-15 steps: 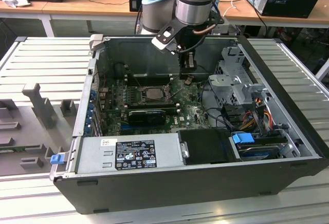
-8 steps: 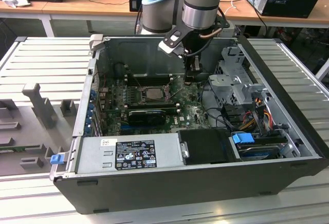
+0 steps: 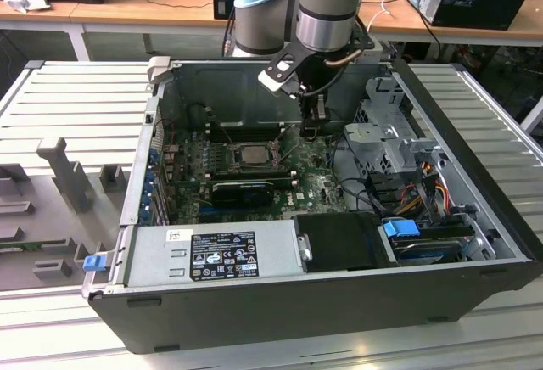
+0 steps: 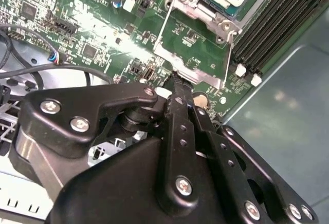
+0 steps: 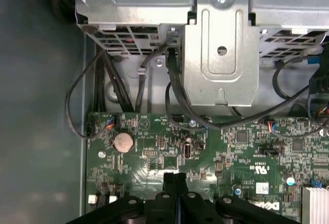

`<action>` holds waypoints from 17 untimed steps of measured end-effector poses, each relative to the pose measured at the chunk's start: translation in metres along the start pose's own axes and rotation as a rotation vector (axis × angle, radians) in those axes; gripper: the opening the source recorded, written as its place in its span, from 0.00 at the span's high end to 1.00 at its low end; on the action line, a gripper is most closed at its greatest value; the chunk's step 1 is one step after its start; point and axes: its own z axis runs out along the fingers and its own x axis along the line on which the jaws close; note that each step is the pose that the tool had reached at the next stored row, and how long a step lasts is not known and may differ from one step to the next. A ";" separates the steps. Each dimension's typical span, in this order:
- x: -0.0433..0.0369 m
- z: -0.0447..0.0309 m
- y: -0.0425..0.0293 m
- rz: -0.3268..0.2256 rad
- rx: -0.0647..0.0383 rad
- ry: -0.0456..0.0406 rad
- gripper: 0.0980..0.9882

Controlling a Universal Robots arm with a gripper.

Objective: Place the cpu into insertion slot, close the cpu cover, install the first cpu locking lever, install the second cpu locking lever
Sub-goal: 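Close the cpu cover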

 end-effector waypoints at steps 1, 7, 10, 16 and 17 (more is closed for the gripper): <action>0.0000 0.0000 -0.0005 0.000 0.000 0.0000 0.99; 0.0001 -0.0002 -0.0064 0.000 0.000 0.0001 0.99; 0.0001 -0.0002 -0.0079 0.000 0.000 0.0001 0.99; 0.0002 -0.0004 -0.0116 0.000 0.000 0.0000 0.99; 0.0002 -0.0004 -0.0124 0.000 0.000 0.0000 0.99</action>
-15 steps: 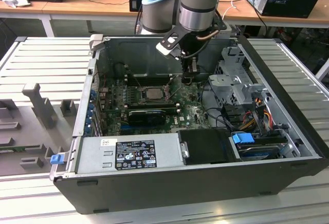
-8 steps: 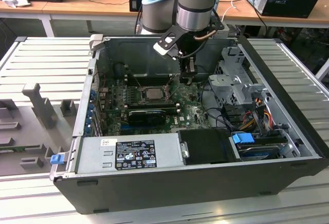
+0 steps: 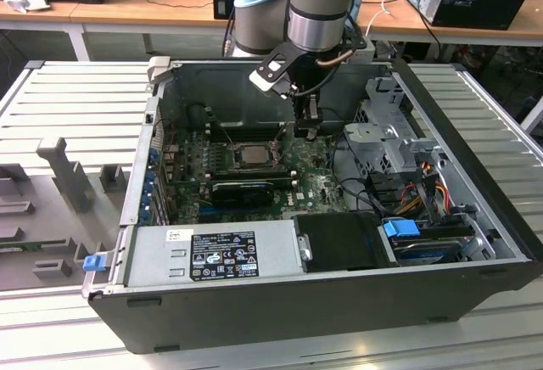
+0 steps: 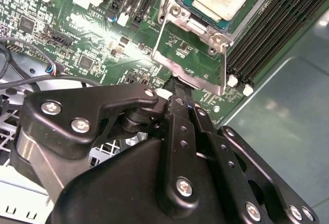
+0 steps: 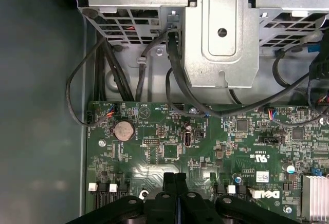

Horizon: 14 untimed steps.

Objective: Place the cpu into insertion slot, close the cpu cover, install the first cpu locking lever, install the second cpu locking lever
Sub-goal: 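Close the cpu cover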

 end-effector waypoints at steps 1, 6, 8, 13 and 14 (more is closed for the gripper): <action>0.0000 0.0000 -0.0005 0.000 0.000 0.0000 0.99; 0.0001 -0.0002 -0.0046 0.000 0.000 0.0000 0.99; 0.0001 -0.0002 -0.0066 0.000 0.000 0.0000 0.99; 0.0001 -0.0003 -0.0092 0.000 0.000 0.0000 0.99; 0.0001 -0.0003 -0.0098 0.000 0.000 0.0000 0.99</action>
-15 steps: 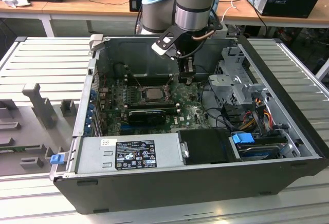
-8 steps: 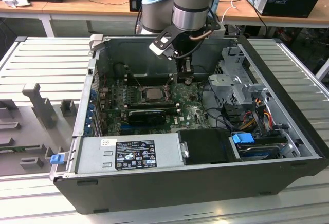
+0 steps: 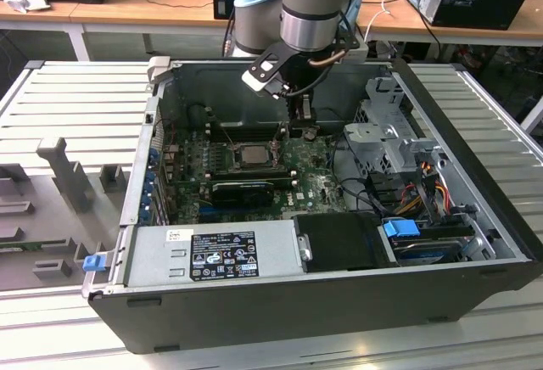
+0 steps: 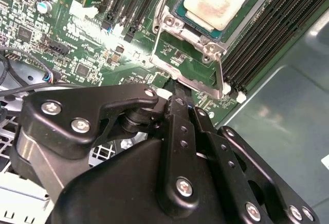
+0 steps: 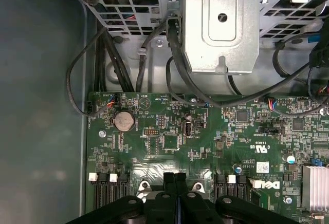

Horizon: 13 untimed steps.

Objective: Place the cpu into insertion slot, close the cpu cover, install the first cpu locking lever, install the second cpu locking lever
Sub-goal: 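Close the cpu cover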

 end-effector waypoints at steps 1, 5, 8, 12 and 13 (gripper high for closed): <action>0.0000 0.0000 -0.0009 0.000 0.000 0.0000 0.99; 0.0001 -0.0002 -0.0053 0.000 0.000 0.0000 0.99; 0.0001 -0.0002 -0.0081 0.000 0.000 0.0001 0.99; 0.0002 -0.0003 -0.0116 0.000 0.000 0.0001 0.99; 0.0002 -0.0003 -0.0129 0.000 0.000 0.0000 0.99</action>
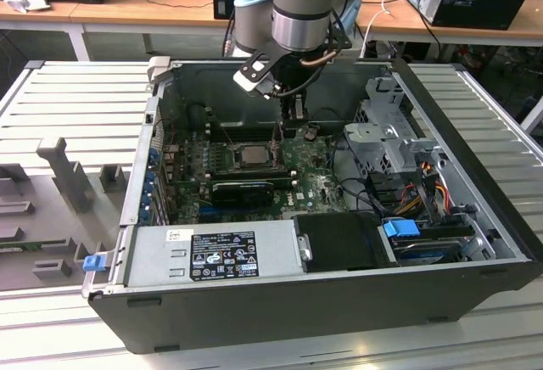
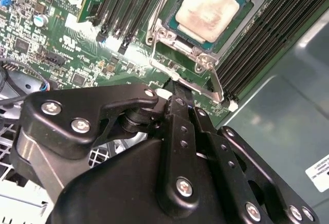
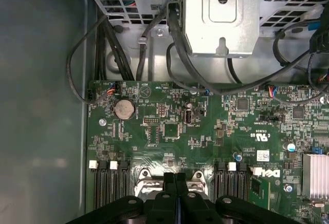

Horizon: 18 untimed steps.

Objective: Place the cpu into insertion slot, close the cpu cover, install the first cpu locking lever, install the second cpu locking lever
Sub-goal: 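Close the cpu cover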

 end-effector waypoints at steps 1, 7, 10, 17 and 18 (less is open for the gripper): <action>0.0000 0.0000 -0.0012 0.000 0.000 0.0001 0.99; 0.0002 -0.0003 -0.0108 0.000 0.000 0.0001 0.99; 0.0003 -0.0004 -0.0183 0.000 0.000 0.0000 0.99; 0.0000 0.0171 -0.0293 -0.013 0.004 0.0006 0.99; 0.0000 0.0180 -0.0317 -0.014 0.006 0.0006 0.99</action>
